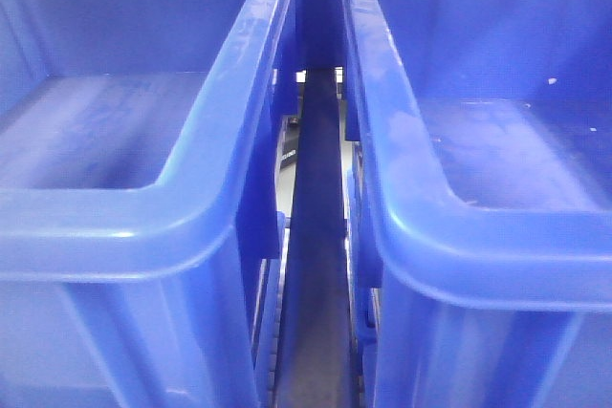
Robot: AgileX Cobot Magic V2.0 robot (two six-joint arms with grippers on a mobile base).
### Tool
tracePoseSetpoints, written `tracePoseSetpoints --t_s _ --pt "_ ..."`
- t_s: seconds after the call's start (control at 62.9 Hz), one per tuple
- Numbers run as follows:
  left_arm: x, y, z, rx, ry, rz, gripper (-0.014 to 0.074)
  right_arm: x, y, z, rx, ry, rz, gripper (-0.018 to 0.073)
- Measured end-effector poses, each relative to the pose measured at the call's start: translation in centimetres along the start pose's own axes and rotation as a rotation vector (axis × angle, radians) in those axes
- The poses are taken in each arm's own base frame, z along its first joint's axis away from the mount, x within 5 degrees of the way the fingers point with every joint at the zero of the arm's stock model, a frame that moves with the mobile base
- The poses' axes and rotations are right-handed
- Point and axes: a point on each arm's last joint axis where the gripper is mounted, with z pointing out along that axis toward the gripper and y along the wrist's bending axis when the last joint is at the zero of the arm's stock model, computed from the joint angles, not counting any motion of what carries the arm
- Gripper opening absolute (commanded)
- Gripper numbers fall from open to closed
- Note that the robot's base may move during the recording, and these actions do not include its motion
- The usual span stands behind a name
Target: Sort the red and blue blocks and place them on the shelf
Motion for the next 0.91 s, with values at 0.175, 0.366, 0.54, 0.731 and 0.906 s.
tracePoseSetpoints --t_s 0.175,0.366,0.54,0.731,0.906 --pt "0.0 0.0 0.0 0.000 0.000 0.000 0.0126 0.0 0.0 0.0 0.000 0.000 0.000 0.0049" --pt "0.0 0.0 0.0 0.000 0.000 0.000 0.0126 0.6 -0.1 0.4 0.002 0.008 -0.002 0.0049" --pt "0.0 0.0 0.0 0.000 0.000 0.000 0.0126 2.1 -0.4 1.0 0.004 -0.001 -0.050 0.0049" --pt "0.0 0.0 0.0 0.000 0.000 0.000 0.0126 4.5 -0.6 1.8 -0.014 -0.121 -0.218 0.0049" --pt "0.0 0.0 0.0 0.000 0.001 0.000 0.0126 8.5 -1.3 2.3 -0.011 -0.146 -0.233 0.0049"
